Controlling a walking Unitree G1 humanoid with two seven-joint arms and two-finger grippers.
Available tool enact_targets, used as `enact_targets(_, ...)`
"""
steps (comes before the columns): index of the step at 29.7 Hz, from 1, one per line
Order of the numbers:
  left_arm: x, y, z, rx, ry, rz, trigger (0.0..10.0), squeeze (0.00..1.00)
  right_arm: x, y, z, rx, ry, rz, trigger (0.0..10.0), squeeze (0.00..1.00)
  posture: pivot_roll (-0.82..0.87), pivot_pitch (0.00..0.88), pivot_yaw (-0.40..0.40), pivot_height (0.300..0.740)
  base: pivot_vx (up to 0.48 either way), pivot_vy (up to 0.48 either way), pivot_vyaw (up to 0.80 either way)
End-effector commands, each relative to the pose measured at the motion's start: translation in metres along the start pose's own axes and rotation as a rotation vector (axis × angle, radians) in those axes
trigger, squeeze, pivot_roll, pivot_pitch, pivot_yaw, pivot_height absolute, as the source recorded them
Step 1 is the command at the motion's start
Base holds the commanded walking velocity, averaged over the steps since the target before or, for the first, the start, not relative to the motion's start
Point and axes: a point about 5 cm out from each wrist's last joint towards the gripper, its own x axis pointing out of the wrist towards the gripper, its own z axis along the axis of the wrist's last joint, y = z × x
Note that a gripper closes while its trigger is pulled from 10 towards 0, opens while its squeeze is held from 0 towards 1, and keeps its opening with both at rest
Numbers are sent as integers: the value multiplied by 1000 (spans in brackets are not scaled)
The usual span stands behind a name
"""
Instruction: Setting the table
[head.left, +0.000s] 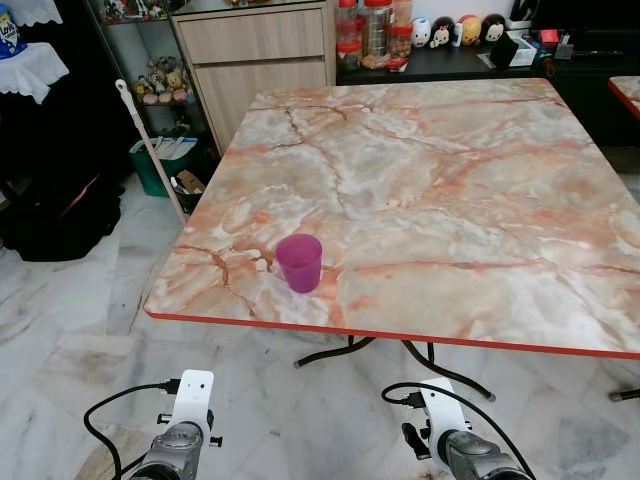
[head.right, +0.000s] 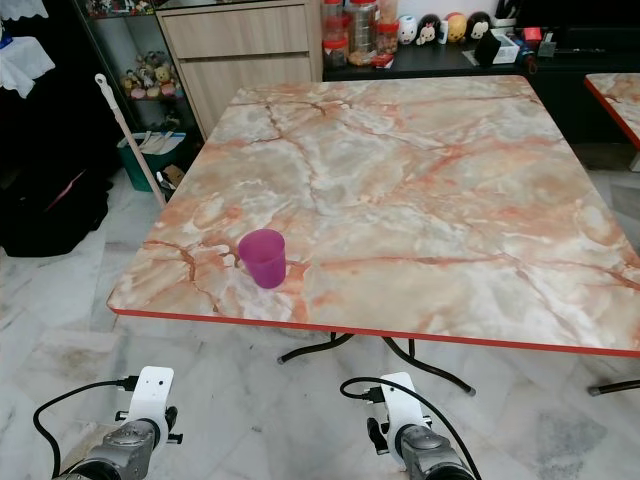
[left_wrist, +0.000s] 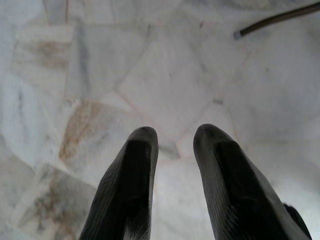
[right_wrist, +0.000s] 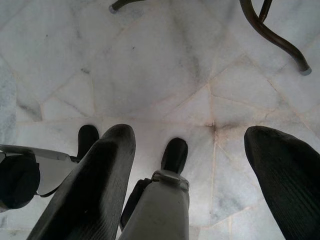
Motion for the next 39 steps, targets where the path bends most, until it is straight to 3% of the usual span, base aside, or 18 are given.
enact_targets(1,0,7,0,35,-19,21,10000,0,1,4,2,-5,1,12,10000,0,-21,59,99,740,0,0,0)
enact_targets(7,0,7,2,71,-37,19,10000,0,1,4,2,-4,0,12,10000,0,-21,59,99,740,0,0,0)
enact_targets(9,-3,37,20,85,-180,47,10000,0,0,4,2,-7,1,13,10000,0,-23,58,96,740,0,0,0)
enact_targets(11,-4,35,24,85,-223,31,10000,0,0,4,2,-8,1,12,10000,0,-22,59,95,740,0,0,0)
enact_targets(17,-4,35,26,71,-235,3,10000,0,0,3,2,-8,-3,11,10000,0,-25,60,92,740,0,0,0)
enact_targets(21,-3,47,27,124,-214,19,10000,0,0,3,2,-7,-4,11,10000,0,-24,60,93,740,0,0,0)
enact_targets(26,-5,65,29,319,-211,149,10000,0,0,3,2,-9,-7,10,10000,0,-22,62,92,740,0,0,0)
enact_targets(29,-6,75,33,265,-229,220,10000,0,0,4,2,-8,-8,10,10000,0,-21,63,91,740,0,0,0)
enact_targets(32,-7,82,38,275,-241,256,10000,0,0,4,2,-9,-8,9,10000,0,-19,63,91,740,0,0,0)
enact_targets(34,-9,90,46,287,-271,304,10000,0,1,4,3,-8,-9,9,10000,0,-20,63,91,740,0,0,0)
enact_targets(36,-14,107,67,317,-343,422,10000,0,1,4,3,-7,-11,8,10000,0,-20,62,93,740,0,0,0)
enact_targets(39,-17,115,82,297,-389,465,10000,0,1,4,3,-6,-12,7,10000,0,-20,62,93,740,0,0,0)
